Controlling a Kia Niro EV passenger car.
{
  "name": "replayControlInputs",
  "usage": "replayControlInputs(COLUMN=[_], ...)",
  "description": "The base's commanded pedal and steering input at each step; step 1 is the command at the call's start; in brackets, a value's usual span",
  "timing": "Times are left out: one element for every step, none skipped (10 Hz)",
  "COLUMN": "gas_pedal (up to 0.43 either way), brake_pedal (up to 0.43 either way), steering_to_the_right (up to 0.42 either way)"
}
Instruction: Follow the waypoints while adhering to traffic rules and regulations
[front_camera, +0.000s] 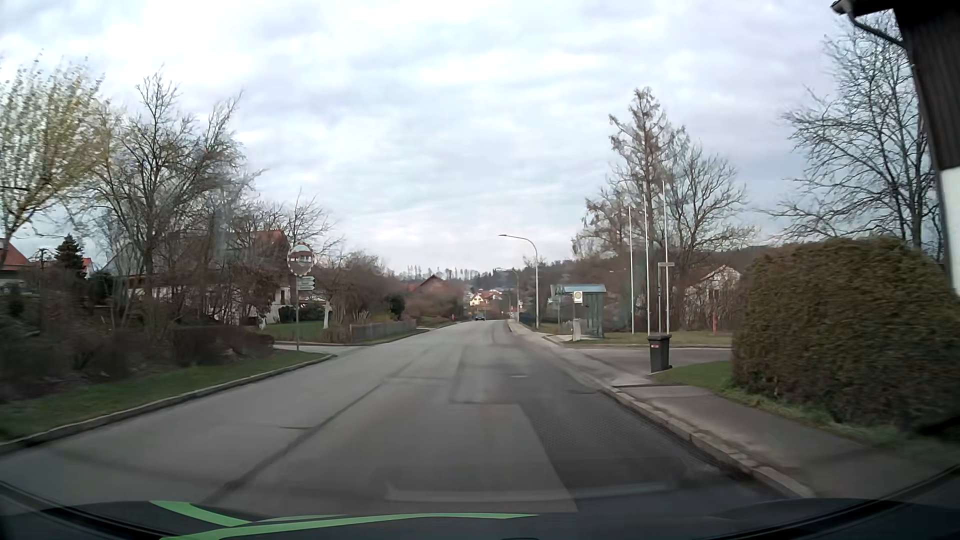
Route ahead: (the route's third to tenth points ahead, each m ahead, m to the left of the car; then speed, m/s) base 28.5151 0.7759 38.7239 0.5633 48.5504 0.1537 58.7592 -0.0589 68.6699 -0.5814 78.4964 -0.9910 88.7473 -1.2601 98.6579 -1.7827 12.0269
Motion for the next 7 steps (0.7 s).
replayControlInputs(gas_pedal=[0.087,0.087,0.087,0.087,0.087,0.087,0.087], brake_pedal=[0.0,0.0,0.0,0.0,0.0,0.0,0.0], steering_to_the_right=[0.001,0.001,0.001,0.001,0.001,0.001,0.002])
